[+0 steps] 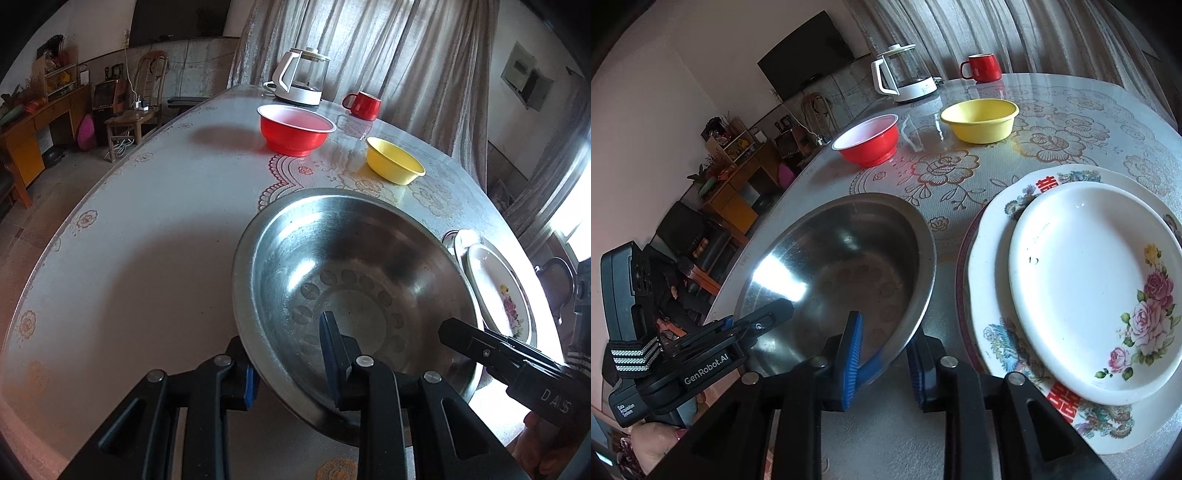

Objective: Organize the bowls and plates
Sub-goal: 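Carry the steel bowl beside the plate stack and open the right gripper, then move the right gripper to the yellow bowl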

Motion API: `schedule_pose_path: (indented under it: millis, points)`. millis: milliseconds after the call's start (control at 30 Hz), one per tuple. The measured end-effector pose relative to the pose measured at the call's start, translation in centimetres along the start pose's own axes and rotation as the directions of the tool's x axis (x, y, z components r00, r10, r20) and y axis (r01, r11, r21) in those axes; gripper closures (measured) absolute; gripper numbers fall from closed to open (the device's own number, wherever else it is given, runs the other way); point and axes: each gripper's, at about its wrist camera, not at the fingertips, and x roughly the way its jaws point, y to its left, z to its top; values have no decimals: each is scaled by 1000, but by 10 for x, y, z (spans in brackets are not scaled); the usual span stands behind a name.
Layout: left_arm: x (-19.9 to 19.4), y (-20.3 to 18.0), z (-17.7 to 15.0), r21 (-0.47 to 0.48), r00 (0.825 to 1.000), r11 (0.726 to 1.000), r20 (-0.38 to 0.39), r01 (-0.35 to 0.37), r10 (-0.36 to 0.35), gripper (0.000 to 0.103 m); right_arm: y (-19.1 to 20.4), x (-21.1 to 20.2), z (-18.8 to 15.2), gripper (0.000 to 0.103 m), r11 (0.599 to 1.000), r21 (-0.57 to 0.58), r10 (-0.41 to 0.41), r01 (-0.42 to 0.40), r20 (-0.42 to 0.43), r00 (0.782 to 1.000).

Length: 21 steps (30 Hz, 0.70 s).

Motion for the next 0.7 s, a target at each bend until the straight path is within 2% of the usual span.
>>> schedule_pose_path:
  millis: [233, 333, 400, 533, 600, 700]
  points:
    - [-1, 1, -2, -4, 1000, 1000, 5, 15, -14, 75, 3, -3, -4, 74, 1000, -11, 7, -7, -2, 1000]
    - [-5, 1, -2, -8, 1000, 1000, 15, 26, -26, 65, 3, -6, -5, 74, 1000, -14, 6, -5, 5, 1000]
    - [-10, 0, -2, 5, 1000, 1000, 28, 5, -5, 54, 4, -8, -6, 74, 999, -32, -7, 7, 12, 1000]
    - [-15, -5, -1, 27, 999, 999, 48, -28, 26, 50, 2, -11, -6, 74, 999, -31, -16, 16, 17, 1000]
    - [-17, -6, -1, 32, 998, 999, 52, -31, 30, 43, 1, -11, -6, 74, 999, -32, -25, 25, 15, 1000]
    - [-19, -7, -1, 38, 998, 998, 53, -45, 43, 42, 0, -12, -6, 73, 999, -33, -23, 24, 13, 1000]
